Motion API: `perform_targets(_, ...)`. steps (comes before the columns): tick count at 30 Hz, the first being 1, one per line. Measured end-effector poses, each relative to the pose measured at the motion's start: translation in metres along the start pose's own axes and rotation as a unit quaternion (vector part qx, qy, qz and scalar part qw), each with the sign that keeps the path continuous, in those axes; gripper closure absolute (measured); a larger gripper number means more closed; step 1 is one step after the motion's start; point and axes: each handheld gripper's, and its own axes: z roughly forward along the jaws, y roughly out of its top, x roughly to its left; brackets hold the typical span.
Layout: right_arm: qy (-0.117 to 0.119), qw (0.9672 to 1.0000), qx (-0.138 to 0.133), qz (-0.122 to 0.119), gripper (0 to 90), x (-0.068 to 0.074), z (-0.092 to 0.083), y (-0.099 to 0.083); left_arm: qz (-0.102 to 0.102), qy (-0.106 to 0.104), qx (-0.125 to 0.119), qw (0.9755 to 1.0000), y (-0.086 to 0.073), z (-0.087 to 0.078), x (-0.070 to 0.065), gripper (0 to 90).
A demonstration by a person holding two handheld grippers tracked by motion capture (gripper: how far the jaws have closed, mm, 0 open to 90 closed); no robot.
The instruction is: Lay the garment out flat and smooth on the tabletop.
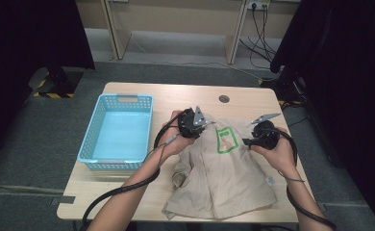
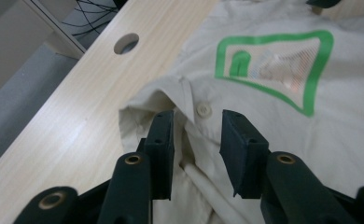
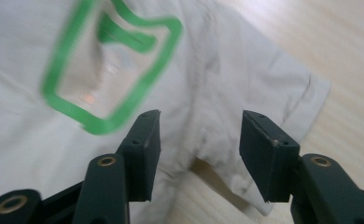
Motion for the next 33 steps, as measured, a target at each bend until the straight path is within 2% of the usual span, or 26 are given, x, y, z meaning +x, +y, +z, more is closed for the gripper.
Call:
perform_targets(2, 0.007, 0.9999, 0.004, 0.010, 46.0, -0.004, 0.009, -0.005, -0.003, 0.000, 0.006, 1.0000, -0.007, -0.004, -0.003, 62.8)
perform_targets(6, 0.031, 0.9994, 0.002, 0.016, 44.6, -0.001, 0.018, -0.006, -0.018, -0.002, 0.015, 0.9997, -0.020, -0.005, -0.006, 59.0)
perform_targets(11, 0.032, 0.9993, 0.018, -0.002, 43.5, 0.008, 0.030, 0.002, -0.026, -0.024, 0.020, 0.9992, -0.030, -0.004, -0.015, 55.3)
perform_targets(13, 0.027, 0.9989, 0.036, -0.014, 52.1, 0.010, 0.037, 0.003, -0.024, -0.034, 0.022, 0.9989, -0.032, -0.006, -0.020, 53.2)
perform_targets(14, 0.028, 0.9987, 0.042, -0.011, 56.0, 0.010, 0.039, 0.003, -0.023, -0.039, 0.024, 0.9987, -0.033, -0.008, -0.022, 52.5)
perform_targets(15, 0.027, 0.9981, 0.054, -0.010, 67.0, 0.009, 0.043, 0.003, -0.022, -0.041, 0.027, 0.9985, -0.034, -0.009, -0.023, 51.3)
perform_targets(17, 0.030, 0.9981, 0.054, -0.007, 74.9, 0.008, 0.045, 0.001, -0.023, -0.047, 0.037, 0.9980, -0.039, -0.011, -0.024, 50.8)
perform_targets(20, 0.026, 0.9981, 0.055, -0.008, 86.6, 0.008, 0.045, 0.000, -0.045, -0.063, 0.033, 0.9964, -0.046, -0.012, -0.023, 50.0)
perform_targets(24, 0.027, 0.9978, 0.061, -0.006, 89.0, 0.008, 0.043, -0.001, -0.056, -0.078, 0.024, 0.9951, -0.049, -0.019, -0.024, 48.0)
perform_targets(28, 0.025, 0.9977, 0.062, 0.000, 89.1, 0.004, 0.042, -0.003, -0.052, -0.087, 0.010, 0.9948, -0.051, -0.037, -0.027, 46.6)
perform_targets(33, 0.013, 0.9979, 0.060, 0.021, 89.2, -0.006, 0.039, -0.008, -0.048, -0.110, -0.012, 0.9928, -0.057, -0.057, -0.032, 42.9)
